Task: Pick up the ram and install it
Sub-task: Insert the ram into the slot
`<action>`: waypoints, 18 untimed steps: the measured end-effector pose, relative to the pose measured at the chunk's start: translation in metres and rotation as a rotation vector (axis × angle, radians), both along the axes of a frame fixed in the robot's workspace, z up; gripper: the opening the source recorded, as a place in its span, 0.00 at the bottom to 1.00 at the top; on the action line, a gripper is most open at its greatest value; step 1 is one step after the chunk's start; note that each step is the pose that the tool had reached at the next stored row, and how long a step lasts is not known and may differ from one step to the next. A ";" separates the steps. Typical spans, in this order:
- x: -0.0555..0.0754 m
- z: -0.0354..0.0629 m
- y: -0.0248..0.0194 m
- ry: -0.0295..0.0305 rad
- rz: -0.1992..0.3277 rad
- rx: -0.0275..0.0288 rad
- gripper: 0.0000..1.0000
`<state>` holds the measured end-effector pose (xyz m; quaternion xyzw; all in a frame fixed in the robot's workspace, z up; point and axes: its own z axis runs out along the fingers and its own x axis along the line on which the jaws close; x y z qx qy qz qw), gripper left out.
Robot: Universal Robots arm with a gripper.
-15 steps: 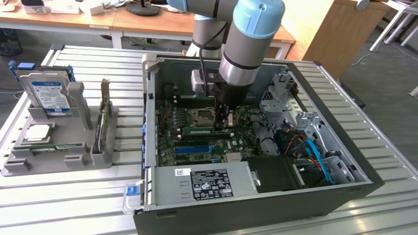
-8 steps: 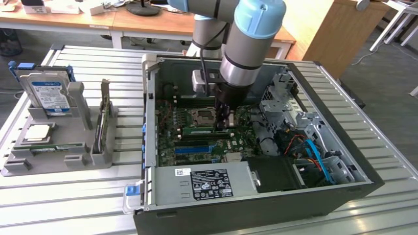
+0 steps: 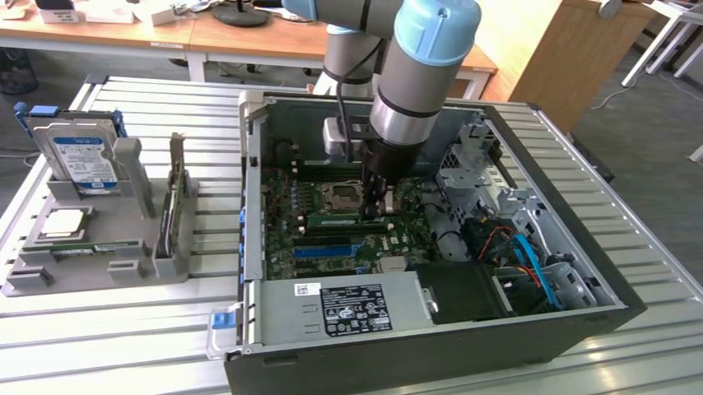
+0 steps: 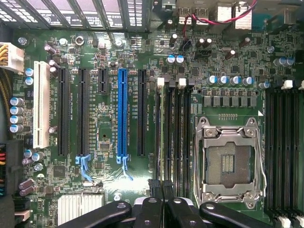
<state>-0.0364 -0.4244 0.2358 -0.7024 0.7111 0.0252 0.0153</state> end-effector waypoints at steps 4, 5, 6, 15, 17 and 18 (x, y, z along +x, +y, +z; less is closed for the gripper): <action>0.000 0.0000 0.0000 0.0000 0.000 -0.0001 0.12; 0.000 -0.0001 0.0000 0.0001 0.000 -0.0002 0.12; 0.000 -0.0002 0.0000 0.0000 0.000 -0.0002 0.12; -0.001 -0.0013 0.0000 -0.0001 0.002 -0.0001 0.12; -0.001 -0.0020 0.0000 0.0002 0.002 -0.0005 0.12; -0.001 -0.0024 0.0000 0.0003 0.002 -0.0005 0.12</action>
